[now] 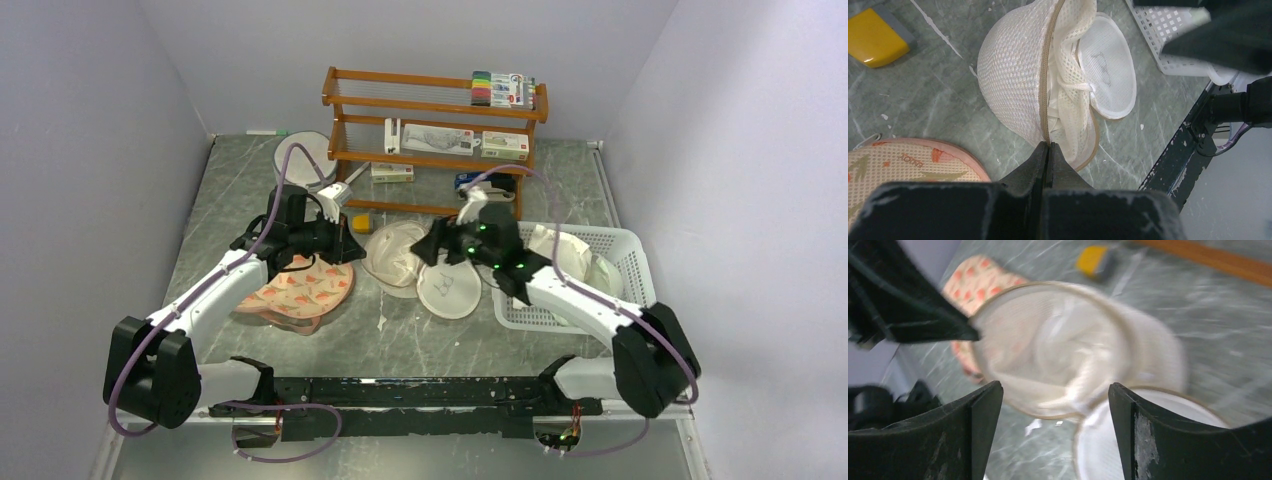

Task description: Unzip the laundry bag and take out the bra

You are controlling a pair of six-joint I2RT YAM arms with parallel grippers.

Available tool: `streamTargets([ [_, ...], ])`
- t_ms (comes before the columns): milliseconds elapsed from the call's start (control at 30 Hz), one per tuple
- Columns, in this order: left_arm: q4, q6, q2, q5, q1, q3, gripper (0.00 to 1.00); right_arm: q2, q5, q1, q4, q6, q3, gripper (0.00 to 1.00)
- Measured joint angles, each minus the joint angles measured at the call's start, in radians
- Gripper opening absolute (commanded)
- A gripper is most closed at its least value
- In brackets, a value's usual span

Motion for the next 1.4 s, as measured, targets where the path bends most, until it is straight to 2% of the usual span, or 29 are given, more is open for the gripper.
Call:
streamTargets([
  [133,0.0,0.0,0.0,-0.001,0.0,0.0,0.07,0.108,-0.029,0.131,0.023,0.003,0.076,0.56],
  [267,0.0,0.0,0.0,-0.001,0.0,0.0,0.07,0.179,-0.011,0.153,0.058,0.048,0.097,0.44],
  [533,0.0,0.0,0.001,-0.001,0.0,0.0,0.07,0.288,0.121,0.172,0.12,0.127,0.11,0.45],
  [967,0.0,0.0,0.007,0.0,0.0,0.0,0.07,0.385,0.457,0.273,0.196,0.289,0.144,0.44],
  [1400,0.0,0.0,0.007,0.003,0.0,0.0,0.07,0.492,0.568,0.293,0.198,0.348,0.224,0.45],
])
